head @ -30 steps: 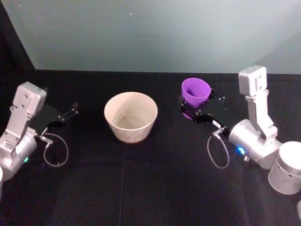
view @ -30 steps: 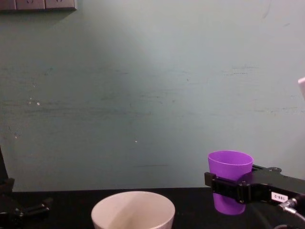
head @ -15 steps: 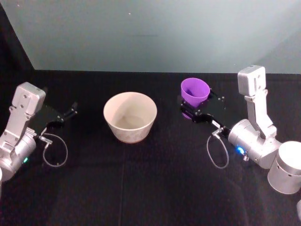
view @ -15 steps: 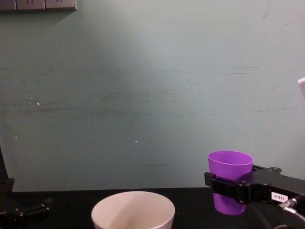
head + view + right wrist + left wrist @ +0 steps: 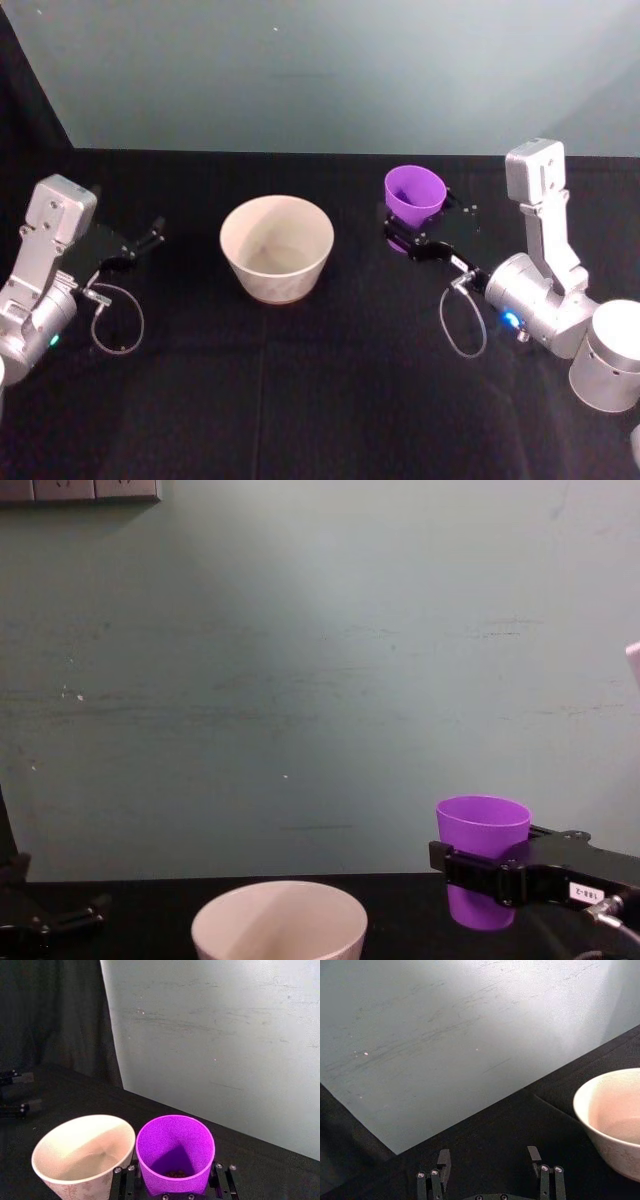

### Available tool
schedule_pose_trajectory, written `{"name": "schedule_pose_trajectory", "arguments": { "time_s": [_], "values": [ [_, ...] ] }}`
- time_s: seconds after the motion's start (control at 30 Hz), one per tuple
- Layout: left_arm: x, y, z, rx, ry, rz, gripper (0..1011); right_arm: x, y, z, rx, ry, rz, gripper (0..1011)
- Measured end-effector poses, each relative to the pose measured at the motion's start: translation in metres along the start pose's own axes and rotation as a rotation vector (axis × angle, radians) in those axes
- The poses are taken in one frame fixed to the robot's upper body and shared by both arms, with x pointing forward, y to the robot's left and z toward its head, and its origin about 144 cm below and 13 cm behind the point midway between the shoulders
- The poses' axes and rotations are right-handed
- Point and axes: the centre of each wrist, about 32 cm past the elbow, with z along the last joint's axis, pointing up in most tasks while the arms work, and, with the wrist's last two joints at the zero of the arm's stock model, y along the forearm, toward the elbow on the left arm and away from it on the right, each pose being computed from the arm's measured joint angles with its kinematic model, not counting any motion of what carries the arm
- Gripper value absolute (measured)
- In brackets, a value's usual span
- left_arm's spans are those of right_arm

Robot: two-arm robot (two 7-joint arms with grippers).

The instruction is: Pick up the cup and pour the mung beans from the cup into the bowl.

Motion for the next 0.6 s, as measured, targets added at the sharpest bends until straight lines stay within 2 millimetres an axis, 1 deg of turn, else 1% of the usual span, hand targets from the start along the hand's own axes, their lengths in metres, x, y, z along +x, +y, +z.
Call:
{"name": "schedule_pose_trajectory", "arguments": {
  "time_s": [0.6],
  "values": [
    [0.0000,0.0000,0.0000,0.000,0.000,0.000,1000,0.0000,0.0000,0.0000,0.000,0.000,0.000,717]
  ]
}}
